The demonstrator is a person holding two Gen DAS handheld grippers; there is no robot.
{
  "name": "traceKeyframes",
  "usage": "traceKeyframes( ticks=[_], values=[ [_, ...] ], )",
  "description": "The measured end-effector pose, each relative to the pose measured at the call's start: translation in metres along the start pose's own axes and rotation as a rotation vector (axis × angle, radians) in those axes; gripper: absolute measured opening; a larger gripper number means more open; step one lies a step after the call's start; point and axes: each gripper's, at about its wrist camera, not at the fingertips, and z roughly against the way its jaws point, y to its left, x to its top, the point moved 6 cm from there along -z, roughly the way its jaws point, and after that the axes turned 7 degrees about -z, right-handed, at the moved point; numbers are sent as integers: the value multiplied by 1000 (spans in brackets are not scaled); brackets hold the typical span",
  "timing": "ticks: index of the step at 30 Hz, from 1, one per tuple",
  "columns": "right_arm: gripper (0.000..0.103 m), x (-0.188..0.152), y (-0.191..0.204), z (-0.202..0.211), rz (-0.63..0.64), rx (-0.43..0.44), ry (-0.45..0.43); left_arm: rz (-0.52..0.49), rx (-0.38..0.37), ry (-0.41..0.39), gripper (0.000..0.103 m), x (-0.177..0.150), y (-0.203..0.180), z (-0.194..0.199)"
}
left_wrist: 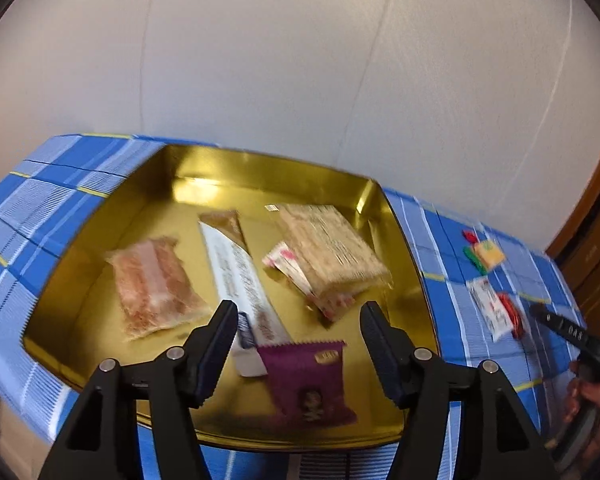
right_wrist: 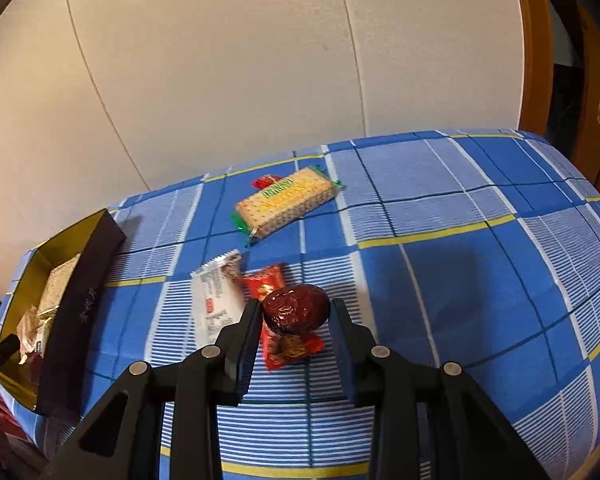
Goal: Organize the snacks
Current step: 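Carry the purple pouch over the gold tray with the left tool while the right tool lifts the date, then lower the purple pouch into the tray with the left tool while the right tool brings the date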
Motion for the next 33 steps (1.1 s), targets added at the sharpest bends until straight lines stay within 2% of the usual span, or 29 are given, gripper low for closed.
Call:
traceKeyframes(
  ticks=[4,9,11,13,21,33],
  values=[
    [35,1,12,2,13,33,-8,71,57,-56,71,6,20,11],
    [35,2,32,9,47,96,-25,142,66,-58,73,5,34,13],
    [35,1,41,13,63,120,-31,148,72,-59,74,5,36,13],
    [35,1,52,16,83,150,-37,141,82,-61,79,5,33,13],
    [35,-9,94,20,153,247,-35,73,134,-70,87,5,26,14],
    [35,-38,160,22,310,359,1,168,125,-48,90,3,44,14]
  ],
)
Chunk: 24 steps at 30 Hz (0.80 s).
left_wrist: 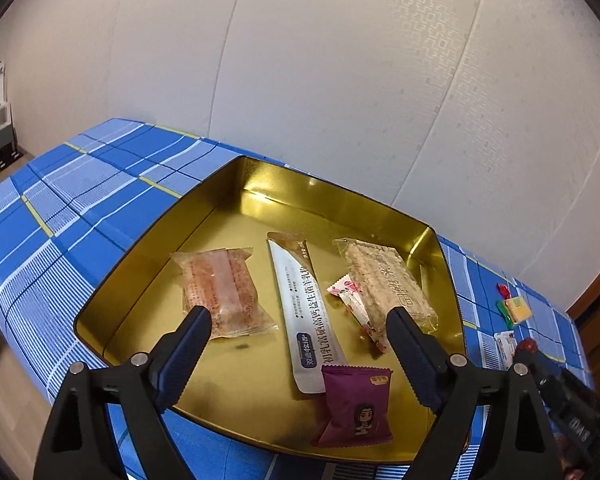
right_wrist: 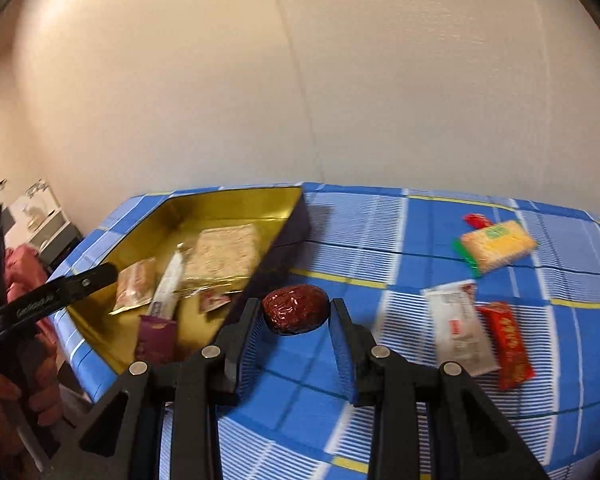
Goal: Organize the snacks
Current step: 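Lower the purple pouch into the tray with the left tool while the right tool brings the date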
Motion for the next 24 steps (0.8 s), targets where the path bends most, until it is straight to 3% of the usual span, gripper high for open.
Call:
traceKeyframes(
  ticks=[9,20,24],
  values=[
    [35,-6,40,-9,75,98,11,2,1,7,91,-1,1,-1],
    [35,-17,73,-24,114,160,50,25,-9,12,91,-1,3,0],
    [35,-22,84,-36,149,145,65,40,-9,29,91,-2,4,-3]
  ],
)
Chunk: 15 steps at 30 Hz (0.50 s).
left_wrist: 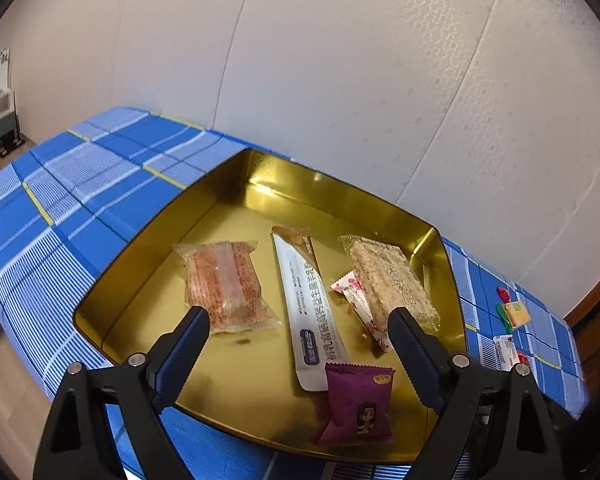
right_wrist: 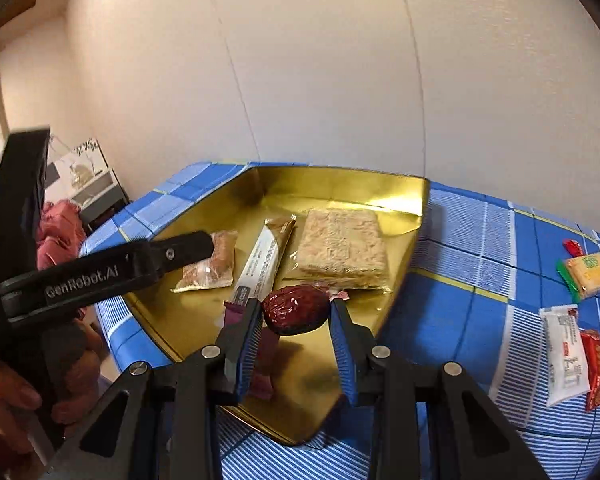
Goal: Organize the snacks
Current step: 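Lower the purple pouch into the tray with the left tool while the right tool brings the date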
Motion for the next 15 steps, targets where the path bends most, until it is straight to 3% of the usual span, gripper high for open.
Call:
traceKeyframes(
  ticks=[7,15],
  values=[
    [44,-8,5,-10,44,-53,36,24,-7,-3,93,-1,3,4],
    [44,5,-27,9,-108,-34,-26,21,-13,7,94,-2,0,3]
  ],
)
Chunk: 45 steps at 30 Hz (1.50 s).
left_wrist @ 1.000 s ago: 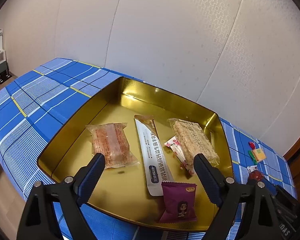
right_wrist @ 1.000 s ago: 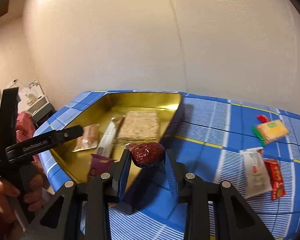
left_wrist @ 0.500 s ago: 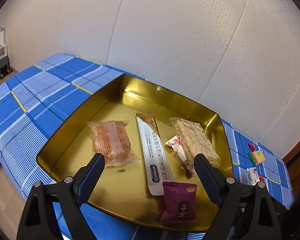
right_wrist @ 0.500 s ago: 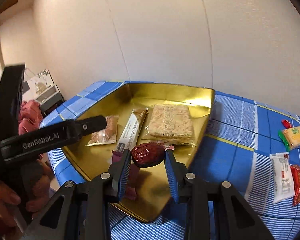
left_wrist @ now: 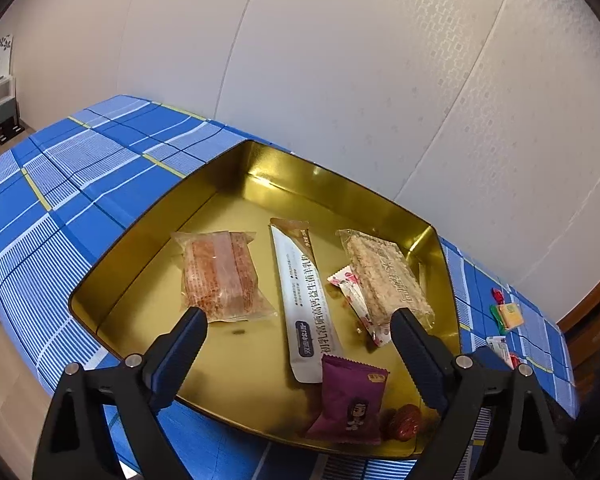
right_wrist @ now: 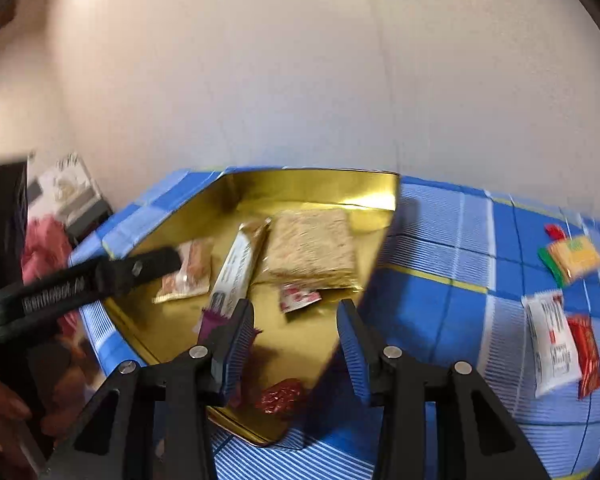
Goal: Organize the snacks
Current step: 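Lower the purple pouch into the tray with the left tool while the right tool brings the date, then move the left tool to the white wrapped bar while the right tool moves to the red candy packet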
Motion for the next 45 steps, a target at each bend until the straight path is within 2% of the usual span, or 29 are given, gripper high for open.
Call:
traceKeyframes(
  ticks=[6,9,13,19,20,23,25,30,34,35,38,39,45],
  values=[
    [44,12,-40,21,-110,-37,-48,-43,8,-8,95,-1,-8,1],
    [44,15,-69,34,-152,-93,-65,-63,12,-11,95,-2,-13,1],
    [44,14,-120,59,-218,-232,-82,-115,8,-16,95,-6,-26,4],
    [44,0,-222,98,-462,-411,-62,-191,-1,-40,99,-8,-44,5],
    [44,-4,-237,102,-500,-422,-51,-193,-5,-36,99,-8,-47,3],
    [44,-13,-267,104,-598,-373,-20,-194,-21,-32,99,-11,-54,3],
    [44,-11,-267,102,-578,-353,-13,-211,-25,-38,99,-11,-59,3],
    [44,-1,-230,80,-364,-355,30,-256,-20,-35,99,-15,-70,1],
    [44,0,-212,55,-219,-424,70,-285,-20,-52,99,-17,-75,6],
    [44,-1,-211,50,-212,-437,78,-284,-26,-58,99,-17,-77,7],
    [33,-3,-217,48,-249,-426,91,-282,-43,-66,99,-18,-86,9],
    [32,-3,-219,47,-252,-428,97,-284,-46,-66,99,-18,-89,9],
    [26,-13,-233,59,-304,-450,116,-350,-131,-12,99,-31,-150,8]
  ],
)
